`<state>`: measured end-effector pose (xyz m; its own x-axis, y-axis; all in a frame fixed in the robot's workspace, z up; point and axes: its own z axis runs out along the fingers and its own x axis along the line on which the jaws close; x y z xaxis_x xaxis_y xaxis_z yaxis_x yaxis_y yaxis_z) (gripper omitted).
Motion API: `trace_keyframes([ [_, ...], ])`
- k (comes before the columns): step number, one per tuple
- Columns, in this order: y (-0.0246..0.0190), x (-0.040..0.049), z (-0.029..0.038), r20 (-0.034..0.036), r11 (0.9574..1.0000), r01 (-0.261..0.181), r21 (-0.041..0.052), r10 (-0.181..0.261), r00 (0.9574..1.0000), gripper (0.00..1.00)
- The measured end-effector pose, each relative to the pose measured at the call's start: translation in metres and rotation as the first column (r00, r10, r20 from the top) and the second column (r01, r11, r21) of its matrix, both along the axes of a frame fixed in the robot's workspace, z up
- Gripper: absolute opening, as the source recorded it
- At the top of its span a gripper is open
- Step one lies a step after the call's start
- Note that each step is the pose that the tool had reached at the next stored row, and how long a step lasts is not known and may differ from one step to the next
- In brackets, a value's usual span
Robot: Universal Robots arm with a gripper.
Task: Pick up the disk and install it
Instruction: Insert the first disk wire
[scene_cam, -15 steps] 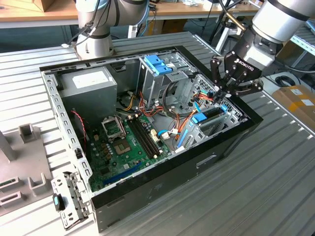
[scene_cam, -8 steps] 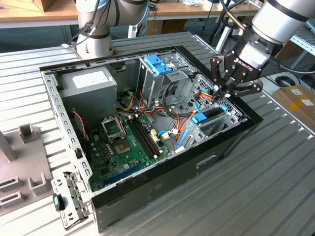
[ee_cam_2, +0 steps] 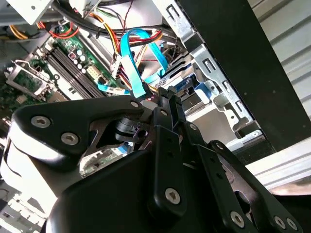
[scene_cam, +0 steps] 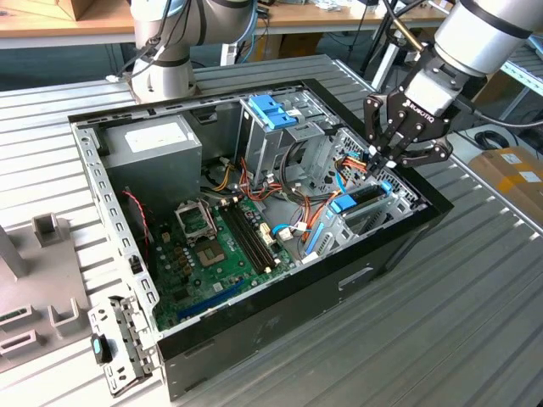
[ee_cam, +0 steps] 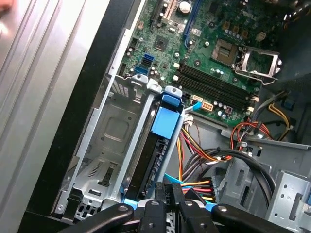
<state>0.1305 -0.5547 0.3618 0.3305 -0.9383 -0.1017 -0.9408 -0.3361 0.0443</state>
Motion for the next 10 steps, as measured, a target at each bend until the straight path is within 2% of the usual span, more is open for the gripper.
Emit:
trace_keyframes([
  [6, 0.0, 0.0, -0.0002, 0.0, 0.9972, 0.074, 0.0, -0.074, 0.9972, 0.17],
  [10, 0.0, 0.0, -0.0003, 0.0, 0.9922, 0.124, 0.0, -0.124, 0.9922, 0.17],
])
